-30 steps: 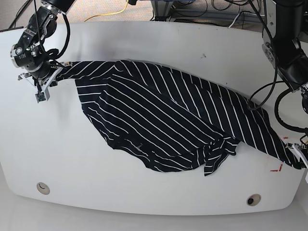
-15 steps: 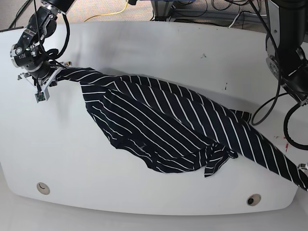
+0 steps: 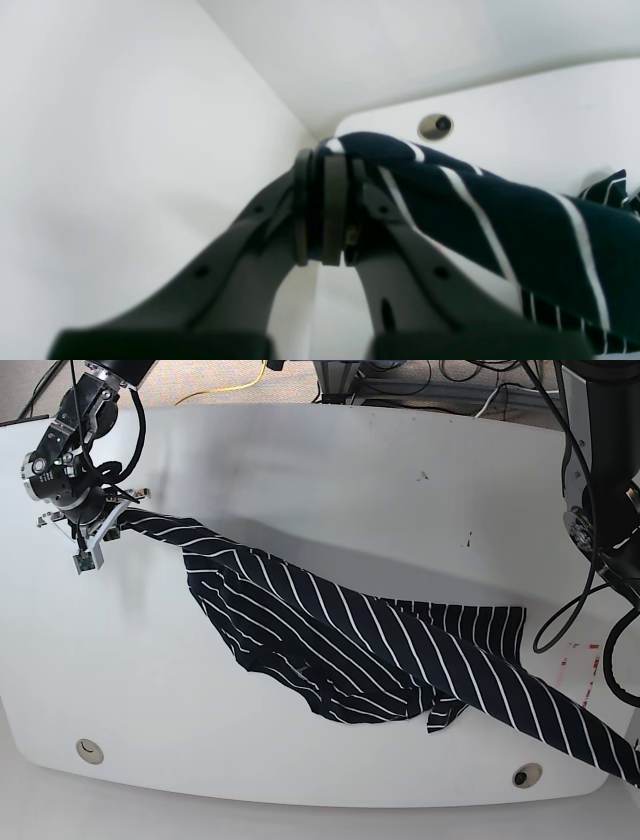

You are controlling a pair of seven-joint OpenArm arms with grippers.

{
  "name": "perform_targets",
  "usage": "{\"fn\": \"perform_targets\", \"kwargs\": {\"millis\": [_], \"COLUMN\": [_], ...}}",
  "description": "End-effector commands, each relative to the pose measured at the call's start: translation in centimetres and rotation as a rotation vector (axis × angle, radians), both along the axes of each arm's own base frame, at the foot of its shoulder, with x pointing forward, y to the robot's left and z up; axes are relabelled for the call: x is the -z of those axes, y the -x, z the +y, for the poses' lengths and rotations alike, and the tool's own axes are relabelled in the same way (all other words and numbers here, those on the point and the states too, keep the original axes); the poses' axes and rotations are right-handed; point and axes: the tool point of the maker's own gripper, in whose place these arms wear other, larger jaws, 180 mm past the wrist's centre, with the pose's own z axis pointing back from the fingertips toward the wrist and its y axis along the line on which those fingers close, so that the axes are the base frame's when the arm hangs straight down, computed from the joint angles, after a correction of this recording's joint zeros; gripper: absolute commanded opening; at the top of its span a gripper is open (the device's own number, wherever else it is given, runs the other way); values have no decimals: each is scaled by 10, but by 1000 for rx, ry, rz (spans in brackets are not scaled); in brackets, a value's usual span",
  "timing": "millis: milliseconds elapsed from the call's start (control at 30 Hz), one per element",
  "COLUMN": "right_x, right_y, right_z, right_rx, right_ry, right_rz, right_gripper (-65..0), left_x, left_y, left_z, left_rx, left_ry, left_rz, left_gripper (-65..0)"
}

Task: Layout the t-shirt on the table in an organized manner, then fold the t-shirt properly

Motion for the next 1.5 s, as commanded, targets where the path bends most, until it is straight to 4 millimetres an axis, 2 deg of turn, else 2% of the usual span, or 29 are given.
{"fn": "perform_targets", "kwargs": {"millis": [0,267,367,600,933,1033,1167,1233,1467], "right_x": [-13,-13,-14,-22,-51,-62,-71,-83,-102], "right_y": [-8,-8,-9,-17,-43,-49,-52,-51,-47], "right_z": [-5,-5,-5,-8,-18,-20,-22,-30,-48], "right_rx": [-10,-10,-9,-7,-7,-3,-6,3,48], "right_ry": [28,28,28,40,72,89,109,138,176], "right_rz": [-39,-39,-42,-68,-153,-184,-205,-229,-272], "right_gripper": [-650,-650,-650,-650,-650,-650,-650,-650,-650], "left_x": [-37,-52,-69,-89,-101,-104,-105,-104,-103], "left_y": [6,4,10,14,16,20,21,22,29], "left_z": [-1,-10,-10,-9,-7,-1,-1,0,11], "left_rx": [2,0,-15,-28,-32,-49,-52,-57,-101], "left_ry": [-27,-62,-72,-70,-71,-84,-99,-98,-101], "left_rz": [-103,-89,-119,-153,-179,-178,-172,-165,-132], "left_gripper": [-650,-650,-650,-650,-650,-650,-650,-650,-650]}}
